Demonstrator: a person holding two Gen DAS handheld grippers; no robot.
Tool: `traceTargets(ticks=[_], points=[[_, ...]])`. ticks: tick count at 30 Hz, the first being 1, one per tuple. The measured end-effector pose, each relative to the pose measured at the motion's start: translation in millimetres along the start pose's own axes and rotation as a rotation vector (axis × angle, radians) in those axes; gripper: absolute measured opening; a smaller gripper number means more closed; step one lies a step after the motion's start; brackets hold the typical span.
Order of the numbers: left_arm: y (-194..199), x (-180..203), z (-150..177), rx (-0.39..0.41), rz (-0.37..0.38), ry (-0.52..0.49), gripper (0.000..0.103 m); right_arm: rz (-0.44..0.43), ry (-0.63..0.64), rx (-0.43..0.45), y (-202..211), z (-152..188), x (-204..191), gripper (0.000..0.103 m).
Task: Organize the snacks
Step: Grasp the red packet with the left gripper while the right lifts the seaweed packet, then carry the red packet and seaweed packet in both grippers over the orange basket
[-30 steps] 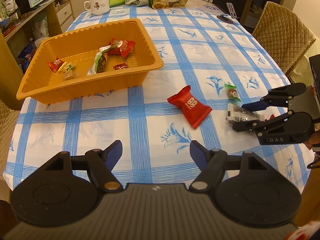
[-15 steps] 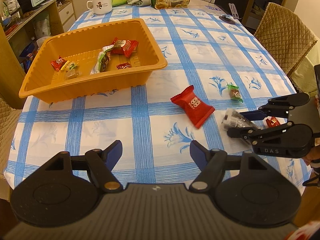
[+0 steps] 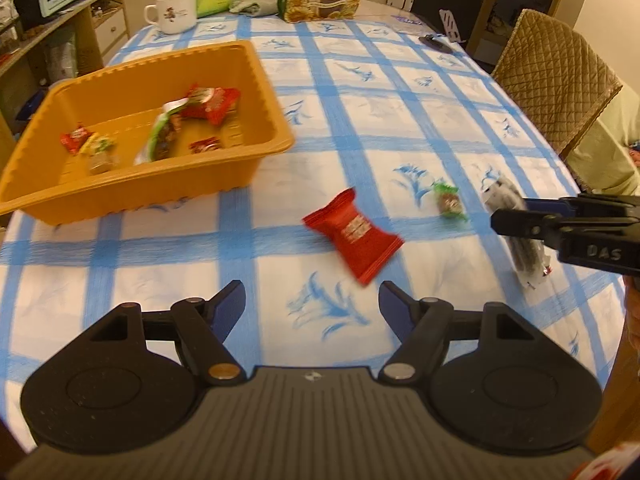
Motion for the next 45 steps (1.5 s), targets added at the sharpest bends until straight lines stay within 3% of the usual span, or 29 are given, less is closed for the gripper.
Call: traceTargets(ticks=[8, 17, 24, 30, 39, 45], points=[[-34.2, 18.5, -18.9, 0.052, 0.017, 0.037, 0.07, 0.079, -0.072, 0.074, 20.5, -22.1, 29.3, 0.038], [-65.5, 16.6, -18.8, 0.016, -0.015, 0.07, 0.058, 0.114, -0.111, 0.1, 34.8, -27.5, 51.9, 0.038], [-76.3, 22.8, -16.2, -0.003, -0.018, 0.03, 0.041, 0.125, -0.126, 0.094, 40.5, -22.0, 60.4, 0.038], [-77.0, 26.1, -16.1, 0.003, -0.019, -0.023, 0.025, 0.127, -0.136, 0.09, 39.5, -18.9, 61.2, 0.038], [-67.6, 28.4, -13.9, 0.005, -0.011, -0.08, 0.022, 0.099, -0.151, 0.086, 30.3, -16.9, 54.9, 0.038], [-42.9, 23.2, -17.0, 0.031, 0.0, -0.067, 0.022, 0.065, -0.156, 0.081, 27.1, -17.2, 41.9, 0.038]])
Point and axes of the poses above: each gripper's, at about its wrist camera, not at the fingertips, and y roughly against the way its jaws point, x to its right, z to its underside, the point moved 8 cm from there along -y, roughly the way its jaws point, and after that the axes turned 13 degrees about x, right-handed, at the moved point
